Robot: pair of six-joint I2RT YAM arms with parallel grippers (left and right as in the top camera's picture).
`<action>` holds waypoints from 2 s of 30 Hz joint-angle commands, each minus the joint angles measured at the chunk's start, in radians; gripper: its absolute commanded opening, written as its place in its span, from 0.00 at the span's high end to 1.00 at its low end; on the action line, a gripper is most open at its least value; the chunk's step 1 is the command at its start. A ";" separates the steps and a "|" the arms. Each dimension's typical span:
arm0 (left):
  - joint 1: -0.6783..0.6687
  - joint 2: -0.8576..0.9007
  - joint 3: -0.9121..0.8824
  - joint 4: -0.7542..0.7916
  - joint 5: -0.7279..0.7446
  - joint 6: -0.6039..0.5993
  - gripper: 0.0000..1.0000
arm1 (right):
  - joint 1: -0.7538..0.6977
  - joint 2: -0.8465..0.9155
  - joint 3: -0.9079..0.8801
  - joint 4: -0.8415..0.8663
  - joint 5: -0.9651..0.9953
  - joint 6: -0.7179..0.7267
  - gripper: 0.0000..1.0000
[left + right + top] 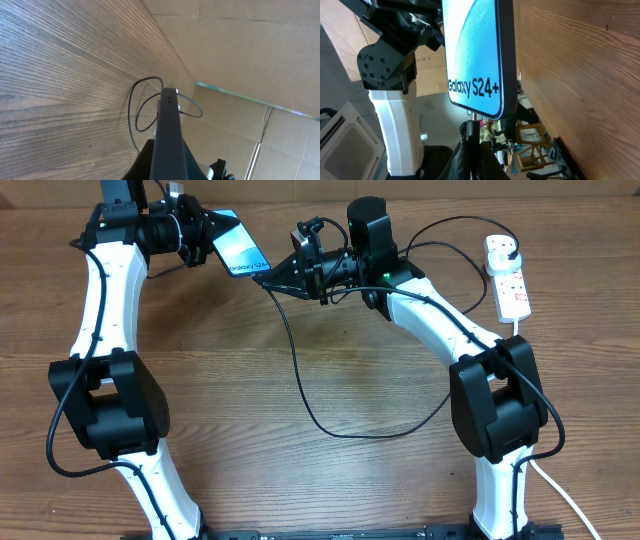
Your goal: Plug charger to phone and switch on socket
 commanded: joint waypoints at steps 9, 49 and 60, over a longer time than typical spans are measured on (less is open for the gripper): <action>-0.008 0.000 0.002 -0.020 0.019 -0.076 0.96 | -0.010 -0.031 0.018 -0.004 0.116 0.016 0.96; 0.051 0.000 0.002 -0.119 -0.035 0.301 0.96 | -0.009 -0.031 0.018 -0.725 0.324 -0.761 0.96; 0.063 0.000 0.002 -0.173 -0.168 0.328 0.96 | 0.011 0.008 -0.031 -0.766 1.025 -0.961 0.96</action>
